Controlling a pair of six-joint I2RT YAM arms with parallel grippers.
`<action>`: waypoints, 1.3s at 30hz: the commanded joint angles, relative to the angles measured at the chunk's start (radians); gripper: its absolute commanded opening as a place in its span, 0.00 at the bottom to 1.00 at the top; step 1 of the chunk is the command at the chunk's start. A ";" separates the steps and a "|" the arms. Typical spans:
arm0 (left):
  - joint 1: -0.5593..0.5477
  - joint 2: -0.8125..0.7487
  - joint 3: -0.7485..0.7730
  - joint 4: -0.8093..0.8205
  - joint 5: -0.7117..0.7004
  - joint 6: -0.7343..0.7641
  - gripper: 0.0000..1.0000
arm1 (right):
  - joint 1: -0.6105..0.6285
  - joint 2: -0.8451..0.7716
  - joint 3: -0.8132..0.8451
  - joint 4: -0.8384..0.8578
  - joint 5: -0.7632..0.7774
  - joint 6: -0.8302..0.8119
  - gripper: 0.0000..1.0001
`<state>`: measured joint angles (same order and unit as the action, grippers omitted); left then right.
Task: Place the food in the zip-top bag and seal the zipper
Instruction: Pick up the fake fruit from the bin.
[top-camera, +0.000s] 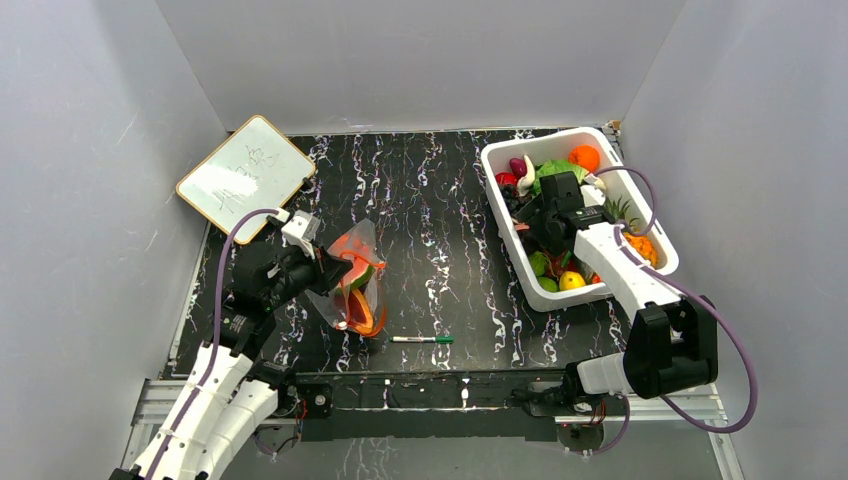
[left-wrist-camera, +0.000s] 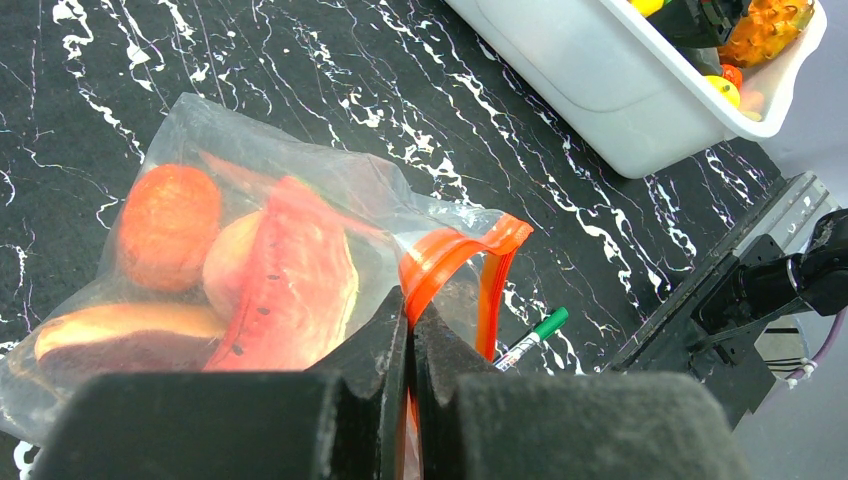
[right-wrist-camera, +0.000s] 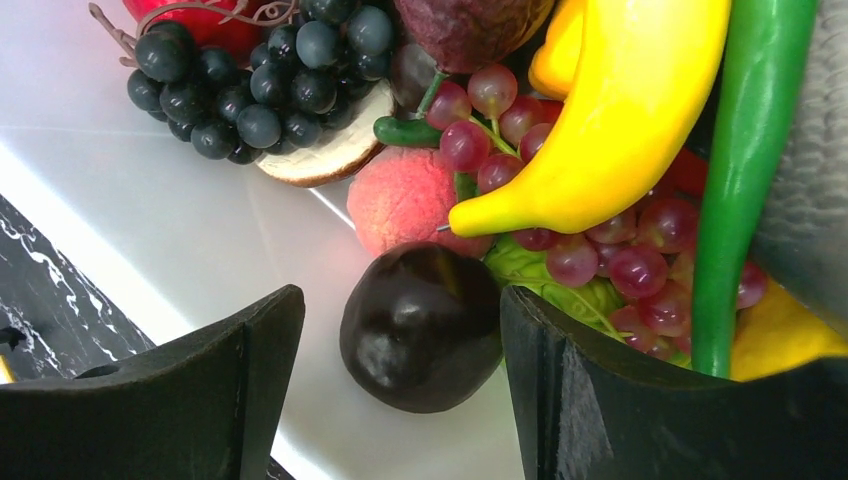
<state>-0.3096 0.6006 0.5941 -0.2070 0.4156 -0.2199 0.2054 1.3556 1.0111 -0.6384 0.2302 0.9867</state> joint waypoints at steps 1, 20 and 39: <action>0.001 -0.004 0.002 0.031 0.014 0.008 0.00 | -0.001 -0.002 -0.019 0.065 -0.058 0.056 0.70; 0.000 0.008 0.004 0.026 0.006 0.013 0.00 | 0.000 0.006 -0.005 0.000 -0.058 0.120 0.62; 0.001 0.005 0.001 0.029 0.004 0.003 0.00 | 0.000 -0.163 -0.025 0.090 0.045 -0.046 0.41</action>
<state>-0.3096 0.6117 0.5941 -0.2066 0.4118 -0.2199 0.2020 1.2446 0.9833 -0.6353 0.2386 1.0218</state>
